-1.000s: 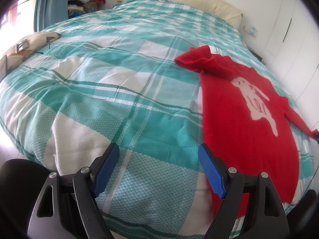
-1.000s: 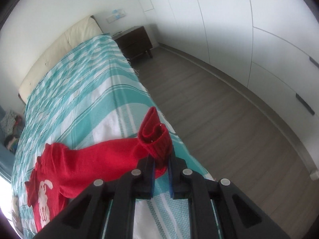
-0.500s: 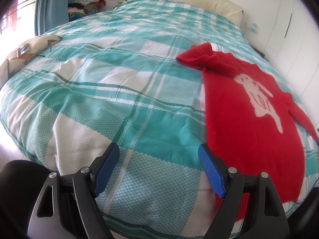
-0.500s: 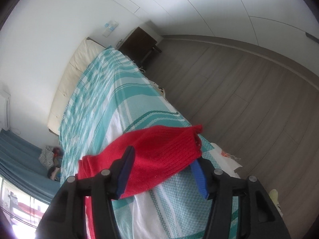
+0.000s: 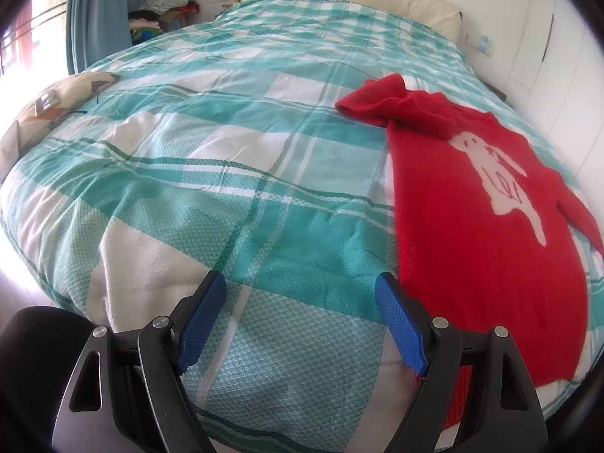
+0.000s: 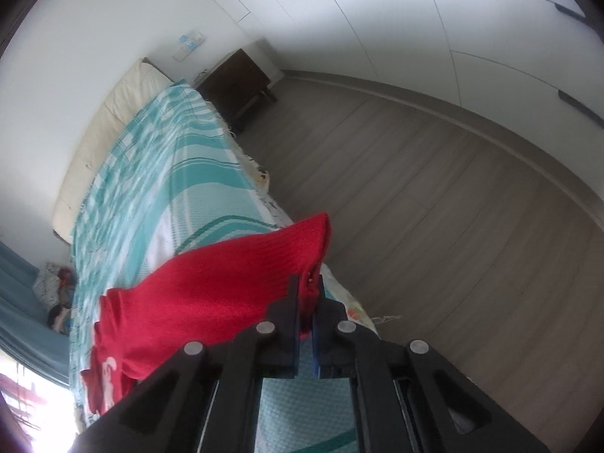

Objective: Fold small clothes
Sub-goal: 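Grasp a sleeve cuff with the right gripper and pull it outward, then open the right gripper to lay the sleeve flat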

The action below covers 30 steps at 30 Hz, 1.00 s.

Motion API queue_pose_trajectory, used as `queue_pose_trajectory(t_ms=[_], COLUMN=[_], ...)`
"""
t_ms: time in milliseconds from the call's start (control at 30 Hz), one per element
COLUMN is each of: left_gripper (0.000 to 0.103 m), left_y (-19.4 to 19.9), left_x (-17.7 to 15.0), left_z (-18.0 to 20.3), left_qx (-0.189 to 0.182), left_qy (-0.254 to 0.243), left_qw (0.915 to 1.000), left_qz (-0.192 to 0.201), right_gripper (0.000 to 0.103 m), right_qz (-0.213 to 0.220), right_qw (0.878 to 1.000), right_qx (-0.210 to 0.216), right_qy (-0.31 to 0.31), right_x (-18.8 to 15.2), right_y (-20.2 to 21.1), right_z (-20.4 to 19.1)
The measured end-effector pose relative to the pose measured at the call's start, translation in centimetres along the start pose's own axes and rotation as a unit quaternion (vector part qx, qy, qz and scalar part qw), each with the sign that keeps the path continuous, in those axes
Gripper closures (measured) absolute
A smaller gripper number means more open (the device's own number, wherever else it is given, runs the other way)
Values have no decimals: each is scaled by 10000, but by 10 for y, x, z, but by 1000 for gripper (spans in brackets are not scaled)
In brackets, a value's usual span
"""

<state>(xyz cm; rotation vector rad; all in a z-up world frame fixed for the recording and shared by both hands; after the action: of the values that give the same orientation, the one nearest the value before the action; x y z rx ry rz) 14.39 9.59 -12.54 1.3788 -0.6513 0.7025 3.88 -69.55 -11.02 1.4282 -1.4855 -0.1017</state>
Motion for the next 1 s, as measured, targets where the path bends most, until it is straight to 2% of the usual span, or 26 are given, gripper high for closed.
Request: queue_pose_trajectory(t_ms=[100,233,300,333,367,400,567,633,700,733,800,867,933,1000], left_gripper=[20,20,20,20,20,20,12,9,9,9,11,21,22,28], left_y=[0,3,12,19,26,32,48,36,8,-11,-53,-92,-130,-160], left_x=[0,2,10,17,28,40,127,163,190,198,210,220,223,222], left_z=[1,1,1,1,1,2,28,45,73,92,126,152,173,186], left_qx=[-7,-61,-173,-212,-233,-276,-870,-1274,-1719,-1921,-2099,-1989,-1944,-1787], left_qy=[4,-46,-90,-150,-228,-306,-614,-587,-751,-976,-1310,-1439,-1496,-1528], left_qw=[10000,10000,9998,9996,9993,9988,9903,9859,9799,9756,9689,9688,9668,9678], left_qz=[-3,-62,-25,60,166,282,889,910,682,422,-33,-327,-716,-900], right_gripper=[100,98,88,70,50,45,43,43,43,43,41,37,36,35], right_qz=[-147,-473,-365,-282,-174,-32,724,1004,1198,1275,1345,1383,1363,1298], right_qw=[9995,9984,9986,9984,9979,9974,9887,9847,9825,9810,9778,9735,9678,9600], right_qx=[-276,-308,-352,-477,-622,-713,-1236,-1223,-971,-766,-313,215,737,1216], right_qy=[-26,-91,-112,-114,-108,-84,440,723,1049,1246,1575,1806,1983,2161], right_x=[-7,-20,-17,-16,-14,-13,-6,-7,-14,-21,-40,-66,-98,-133], right_y=[-9,-19,-12,-7,0,11,69,97,122,134,150,163,170,173], right_z=[6,10,12,15,20,24,36,25,4,-12,-45,-81,-115,-144])
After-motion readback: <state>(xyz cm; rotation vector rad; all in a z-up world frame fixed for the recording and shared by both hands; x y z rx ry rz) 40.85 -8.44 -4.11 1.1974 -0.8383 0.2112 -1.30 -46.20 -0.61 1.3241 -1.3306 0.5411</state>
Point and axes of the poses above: each gripper's, at about its wrist camera, not at the fingertips, and y roughly against the way its jaws point, z to its right, x to its top, the point moved 7 cm from there along -y, roughly the way its jaws point, and after that the axes turned 11 degrees about z, right-handed, at the moved point
